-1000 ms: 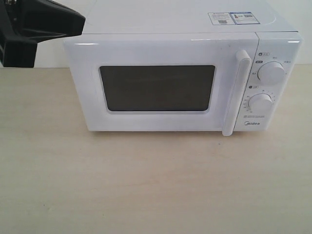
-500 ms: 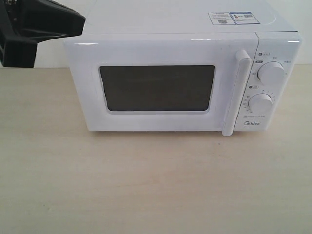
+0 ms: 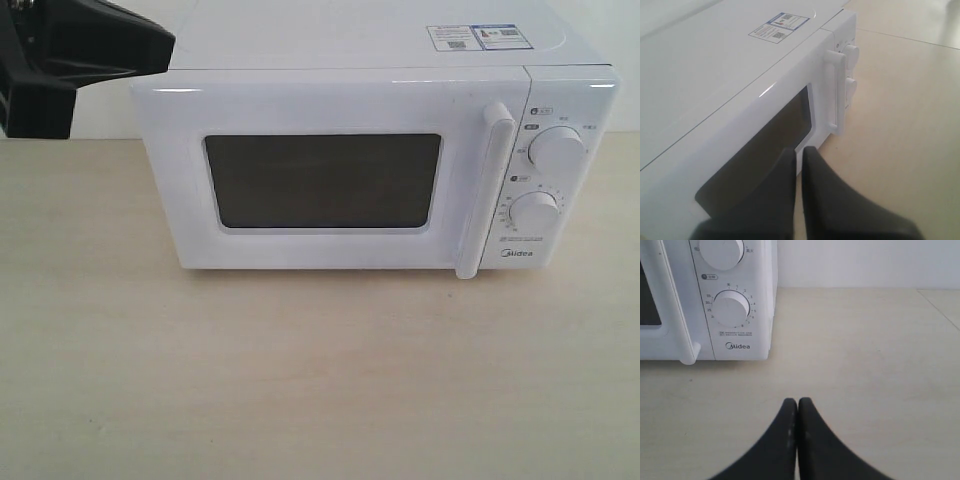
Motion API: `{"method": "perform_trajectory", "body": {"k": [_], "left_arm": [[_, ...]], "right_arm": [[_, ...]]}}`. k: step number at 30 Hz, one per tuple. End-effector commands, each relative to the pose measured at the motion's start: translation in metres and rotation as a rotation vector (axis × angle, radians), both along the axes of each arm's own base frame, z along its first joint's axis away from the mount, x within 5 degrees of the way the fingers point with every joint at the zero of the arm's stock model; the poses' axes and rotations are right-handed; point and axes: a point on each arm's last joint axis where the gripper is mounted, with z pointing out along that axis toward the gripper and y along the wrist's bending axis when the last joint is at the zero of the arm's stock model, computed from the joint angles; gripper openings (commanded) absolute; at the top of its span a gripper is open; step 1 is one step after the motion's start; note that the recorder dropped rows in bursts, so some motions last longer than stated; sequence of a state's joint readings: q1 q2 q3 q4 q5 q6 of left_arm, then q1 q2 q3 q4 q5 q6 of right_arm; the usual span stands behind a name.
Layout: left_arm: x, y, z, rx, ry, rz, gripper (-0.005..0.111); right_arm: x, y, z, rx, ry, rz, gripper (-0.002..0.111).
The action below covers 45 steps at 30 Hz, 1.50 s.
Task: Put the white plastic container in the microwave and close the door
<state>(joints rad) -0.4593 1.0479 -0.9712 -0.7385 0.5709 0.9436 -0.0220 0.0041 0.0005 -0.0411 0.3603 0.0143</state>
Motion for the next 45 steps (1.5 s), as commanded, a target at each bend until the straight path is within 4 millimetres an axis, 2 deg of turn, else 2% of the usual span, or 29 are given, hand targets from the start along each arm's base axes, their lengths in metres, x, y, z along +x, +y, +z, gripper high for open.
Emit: {"method": "perform_trajectory", "body": {"k": [1,40,42,45], "left_arm": [[-0.002,-0.001,0.002,-0.02,0.007,-0.001,0.004],[-0.002,0.0,0.002,-0.013,0.002,-0.002,0.004],[-0.008,0.004,0.008,-0.024,-0.025,0.004,0.004],[-0.032,0.022,0.03,-0.076,-0.135,0.04,0.004]], "right_arm": [[0.0,-0.001,0.0,-0.002,-0.004,-0.009,0.0],[0.0,-0.001,0.0,0.0,-0.005,-0.01,0.0],[0.0,-0.001,0.0,0.0,-0.005,-0.01,0.0],[0.0,-0.001,0.0,0.0,-0.005,-0.01,0.0]]}}
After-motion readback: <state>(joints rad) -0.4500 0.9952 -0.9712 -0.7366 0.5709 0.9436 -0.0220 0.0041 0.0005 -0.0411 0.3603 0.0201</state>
